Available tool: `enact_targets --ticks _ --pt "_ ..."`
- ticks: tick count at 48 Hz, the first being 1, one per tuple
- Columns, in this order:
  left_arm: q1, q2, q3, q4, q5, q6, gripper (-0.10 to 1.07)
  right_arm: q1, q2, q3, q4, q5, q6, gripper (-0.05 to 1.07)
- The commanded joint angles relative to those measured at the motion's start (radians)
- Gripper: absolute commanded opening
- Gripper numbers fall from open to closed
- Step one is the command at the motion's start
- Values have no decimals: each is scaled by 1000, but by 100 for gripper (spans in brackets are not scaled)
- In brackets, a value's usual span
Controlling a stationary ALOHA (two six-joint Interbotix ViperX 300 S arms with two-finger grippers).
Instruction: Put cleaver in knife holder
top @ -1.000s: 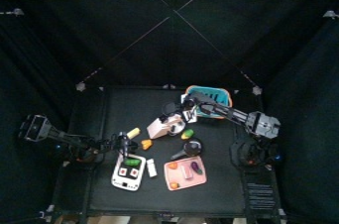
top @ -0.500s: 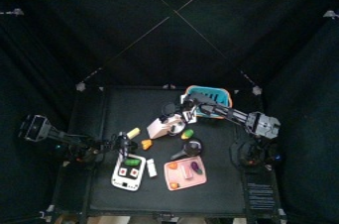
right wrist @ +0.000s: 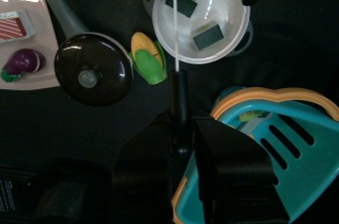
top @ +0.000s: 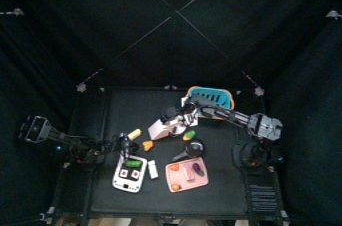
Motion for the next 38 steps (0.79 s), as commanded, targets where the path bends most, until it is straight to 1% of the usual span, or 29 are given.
enact_targets --ticks 1,9,15,23,38 --pt "-2 -2 -9 0 -8 0 50 2 -29 -23 0 0 -3 41" --pt "-2 -2 -8 0 -8 0 50 8 -15 -28 -18 0 -3 41" --pt "-2 -2 -6 0 -8 0 50 26 -5 -29 -48 -2 3 41" --pt "-2 -2 -5 0 -8 0 50 52 11 -35 -60 -3 3 41" --pt "0 0 -5 0 -8 0 50 75 55 -83 -72 -3 6 41"
